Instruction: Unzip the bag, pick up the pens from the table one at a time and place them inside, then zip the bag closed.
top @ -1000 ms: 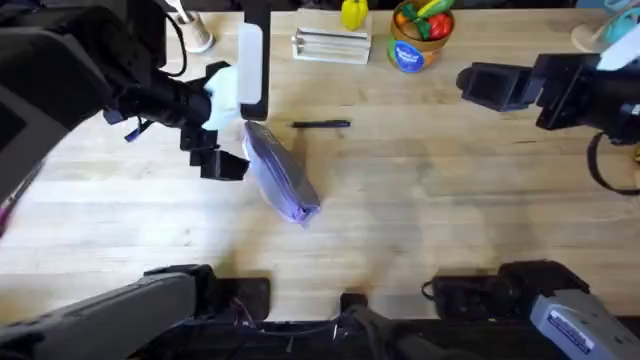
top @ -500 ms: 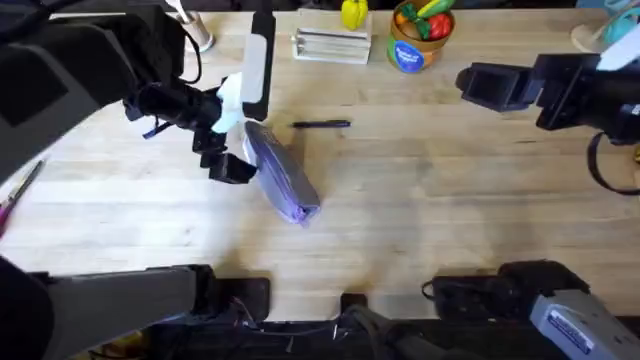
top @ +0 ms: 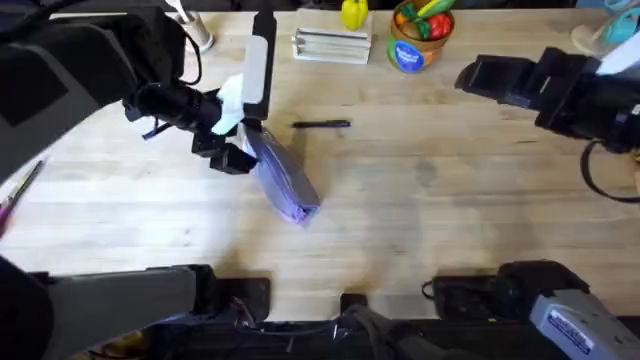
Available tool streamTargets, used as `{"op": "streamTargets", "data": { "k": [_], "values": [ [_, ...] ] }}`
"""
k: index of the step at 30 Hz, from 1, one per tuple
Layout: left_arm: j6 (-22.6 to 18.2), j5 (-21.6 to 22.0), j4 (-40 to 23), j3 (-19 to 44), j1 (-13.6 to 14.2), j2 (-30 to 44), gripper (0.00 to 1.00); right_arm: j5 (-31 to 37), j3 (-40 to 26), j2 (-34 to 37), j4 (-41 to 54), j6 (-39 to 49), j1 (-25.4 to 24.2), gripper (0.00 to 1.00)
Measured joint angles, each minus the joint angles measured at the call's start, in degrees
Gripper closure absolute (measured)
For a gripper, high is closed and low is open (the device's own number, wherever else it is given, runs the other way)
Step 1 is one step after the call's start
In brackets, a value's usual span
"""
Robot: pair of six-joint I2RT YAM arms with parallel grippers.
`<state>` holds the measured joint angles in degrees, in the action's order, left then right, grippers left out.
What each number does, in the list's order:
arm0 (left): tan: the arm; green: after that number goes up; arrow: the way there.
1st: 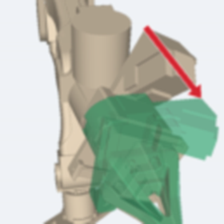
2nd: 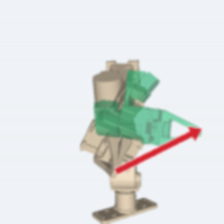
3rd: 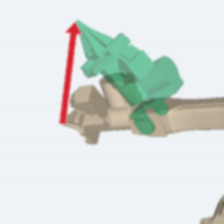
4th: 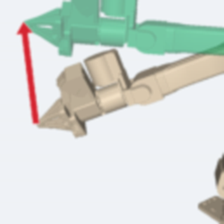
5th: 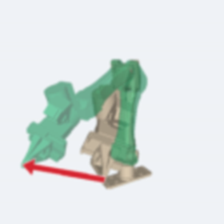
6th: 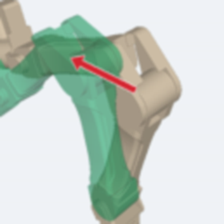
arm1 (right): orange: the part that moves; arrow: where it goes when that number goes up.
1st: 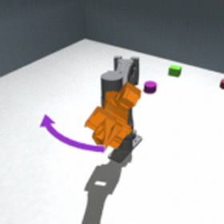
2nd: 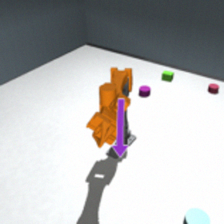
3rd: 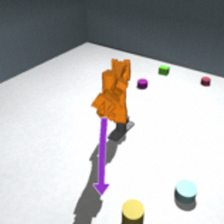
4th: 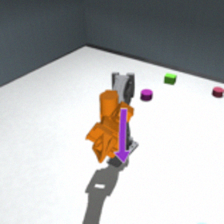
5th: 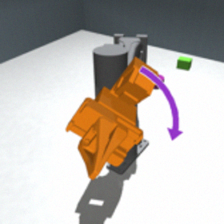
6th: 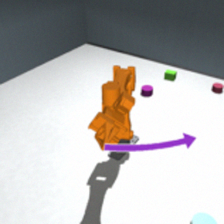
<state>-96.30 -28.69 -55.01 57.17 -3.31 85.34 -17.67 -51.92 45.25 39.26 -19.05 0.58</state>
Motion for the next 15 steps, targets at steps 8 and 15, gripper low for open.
{"op": "streamTargets", "data": {
  "k": [8, 15],
  "values": [
    [-0.61, 0.4, 0.44, 0.22, -0.04, -0.01, 0.952, -0.02, -0.04, 4.27, 8.78, -2.02, 3.76, 0.003],
    [-0.61, 0.42, 0.45, 0.22, -0.04, 0.0, 0.96, -0.02, -0.04, 6.64, 9.87, -1.97, 17.43, 0.003]
  ]
}}
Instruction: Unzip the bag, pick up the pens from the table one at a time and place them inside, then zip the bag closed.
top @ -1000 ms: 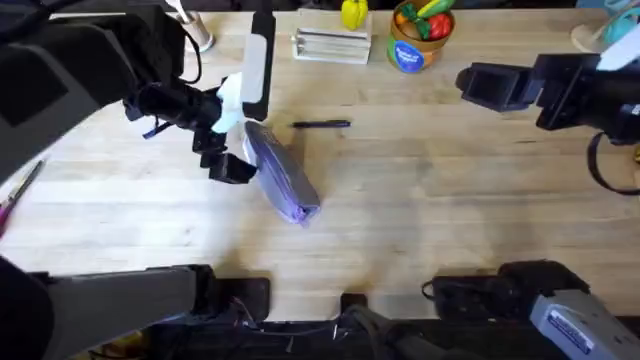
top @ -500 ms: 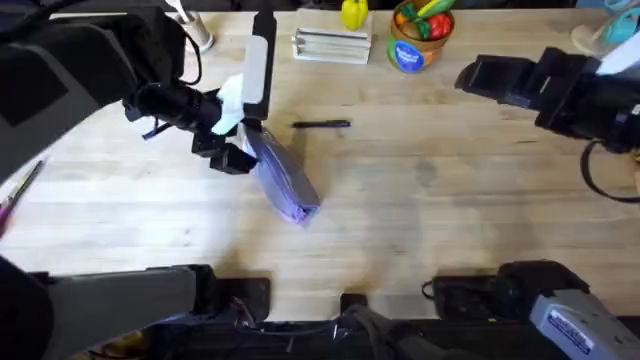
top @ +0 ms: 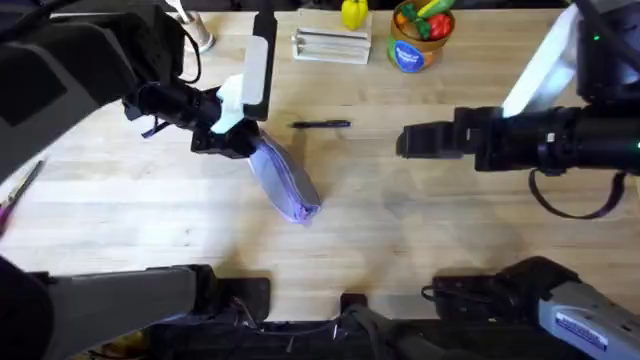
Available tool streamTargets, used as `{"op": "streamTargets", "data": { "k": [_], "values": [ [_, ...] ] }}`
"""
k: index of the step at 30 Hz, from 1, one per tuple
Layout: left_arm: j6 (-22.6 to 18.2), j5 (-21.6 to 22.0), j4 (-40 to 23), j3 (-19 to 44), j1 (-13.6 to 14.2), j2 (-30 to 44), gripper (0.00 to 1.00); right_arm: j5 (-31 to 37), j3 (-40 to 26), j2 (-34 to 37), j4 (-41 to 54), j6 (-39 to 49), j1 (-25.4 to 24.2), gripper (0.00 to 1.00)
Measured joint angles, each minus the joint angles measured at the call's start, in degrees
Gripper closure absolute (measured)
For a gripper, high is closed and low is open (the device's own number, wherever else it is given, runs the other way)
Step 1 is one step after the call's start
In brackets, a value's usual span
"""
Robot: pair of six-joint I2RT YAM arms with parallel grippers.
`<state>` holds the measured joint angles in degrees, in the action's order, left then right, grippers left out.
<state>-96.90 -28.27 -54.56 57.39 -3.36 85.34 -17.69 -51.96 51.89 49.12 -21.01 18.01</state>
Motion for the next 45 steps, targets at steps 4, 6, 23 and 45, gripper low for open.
{"op": "streamTargets", "data": {
  "k": [4, 6, 23, 45],
  "values": [
    [0.0, 0.0, 0.0, 0.0, 0.0, 0.0, 0.96, 0.04, 0.0, 0.47, 0.24, -1.23, 8.6, 0.003],
    [0.0, 0.0, 0.0, 0.0, 0.0, -0.01, 0.96, 0.46, 0.0, 0.68, 0.21, -2.67, 12.85, 0.003],
    [0.0, 0.0, 0.02, 0.0, 0.0, 0.0, 0.959, 11.8, 5.64, 8.51, -17.04, -17.46, 40.71, 0.004],
    [0.0, 0.01, 0.02, 0.0, 0.0, -0.01, 0.957, 11.69, 5.68, 27.08, -34.35, -22.21, 45.36, 0.003]
  ]
}}
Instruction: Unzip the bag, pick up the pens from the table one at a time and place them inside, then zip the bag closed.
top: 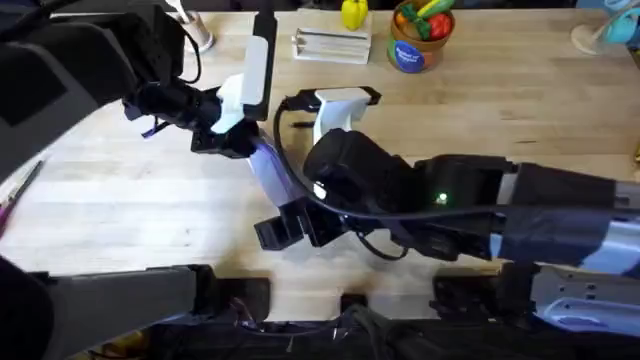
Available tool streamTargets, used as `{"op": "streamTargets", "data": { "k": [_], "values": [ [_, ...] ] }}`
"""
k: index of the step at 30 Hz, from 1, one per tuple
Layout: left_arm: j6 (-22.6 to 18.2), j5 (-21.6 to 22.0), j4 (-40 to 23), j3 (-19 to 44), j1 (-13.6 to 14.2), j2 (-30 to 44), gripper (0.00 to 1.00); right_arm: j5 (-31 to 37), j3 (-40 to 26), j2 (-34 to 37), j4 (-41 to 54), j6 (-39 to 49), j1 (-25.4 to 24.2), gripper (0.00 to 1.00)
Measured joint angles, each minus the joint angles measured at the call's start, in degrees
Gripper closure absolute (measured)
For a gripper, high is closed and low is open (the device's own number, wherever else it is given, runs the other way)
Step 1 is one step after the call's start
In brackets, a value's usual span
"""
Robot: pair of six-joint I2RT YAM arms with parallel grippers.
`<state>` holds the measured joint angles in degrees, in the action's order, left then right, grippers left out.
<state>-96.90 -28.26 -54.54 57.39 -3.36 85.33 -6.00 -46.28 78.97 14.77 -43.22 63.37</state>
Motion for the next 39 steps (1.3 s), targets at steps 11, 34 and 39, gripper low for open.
{"op": "streamTargets", "data": {
  "k": [11, 34, 39],
  "values": [
    [0.0, -0.01, 0.0, 0.0, 0.0, -0.01, 0.957, 0.83, 0.02, 1.41, -0.99, -0.11, -0.82, 0.187],
    [0.02, 0.01, 0.07, 0.0, 0.0, 0.01, 0.954, 0.81, 0.17, 1.41, -0.27, -0.25, -2.43, 0.934],
    [0.0, 0.01, 0.08, 0.0, 0.0, -0.01, 0.956, 0.79, 0.17, 1.41, -0.31, -0.28, -2.43, 0.962]
  ]
}}
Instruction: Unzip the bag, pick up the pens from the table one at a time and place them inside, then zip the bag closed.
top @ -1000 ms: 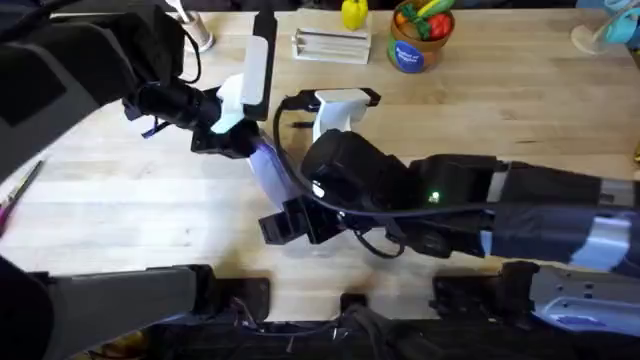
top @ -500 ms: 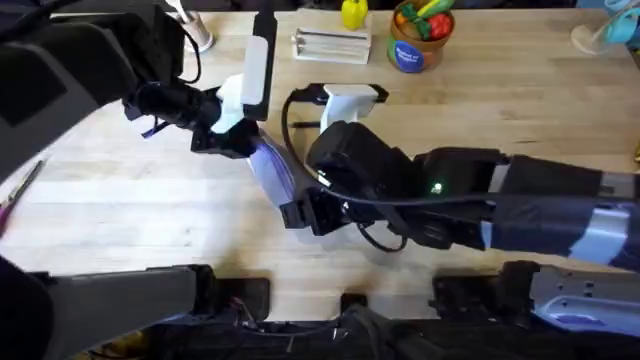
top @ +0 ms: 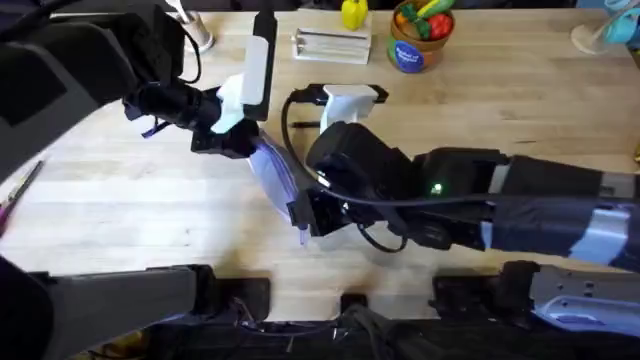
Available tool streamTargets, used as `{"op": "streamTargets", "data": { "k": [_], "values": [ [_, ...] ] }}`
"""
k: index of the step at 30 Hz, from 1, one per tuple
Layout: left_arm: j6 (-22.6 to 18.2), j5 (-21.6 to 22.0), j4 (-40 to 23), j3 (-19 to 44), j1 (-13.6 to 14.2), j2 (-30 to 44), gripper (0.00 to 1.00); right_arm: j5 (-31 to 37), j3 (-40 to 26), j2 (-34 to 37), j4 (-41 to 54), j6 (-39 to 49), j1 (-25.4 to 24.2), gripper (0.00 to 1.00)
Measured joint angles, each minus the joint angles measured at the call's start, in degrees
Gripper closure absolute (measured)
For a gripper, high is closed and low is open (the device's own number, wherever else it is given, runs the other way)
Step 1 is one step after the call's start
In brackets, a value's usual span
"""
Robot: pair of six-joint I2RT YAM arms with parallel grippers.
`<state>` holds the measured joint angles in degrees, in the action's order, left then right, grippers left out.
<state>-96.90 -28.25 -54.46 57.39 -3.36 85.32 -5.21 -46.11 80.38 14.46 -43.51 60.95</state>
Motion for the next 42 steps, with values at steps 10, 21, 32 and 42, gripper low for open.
{"op": "streamTargets", "data": {
  "k": [10, 21, 32, 42],
  "values": [
    [0.0, -0.03, -0.13, 0.0, 0.0, 0.01, 0.957, -4.76, -0.7, 0.0, 3.16, 0.23, -1.57, 0.972],
    [0.02, -0.82, -1.0, 0.0, 0.11, 0.02, 0.957, -5.06, -14.06, 0.73, 21.99, 9.65, -3.23, 0.971],
    [0.04, -1.1, -0.34, 0.11, 0.11, 0.02, 0.957, -5.69, -19.52, 1.02, 25.84, 14.87, -9.55, 0.971],
    [0.13, -1.97, 0.29, 0.44, 0.11, 0.02, 0.956, -7.81, -19.52, 1.06, 22.3, 15.71, -22.15, 0.971]
  ]
}}
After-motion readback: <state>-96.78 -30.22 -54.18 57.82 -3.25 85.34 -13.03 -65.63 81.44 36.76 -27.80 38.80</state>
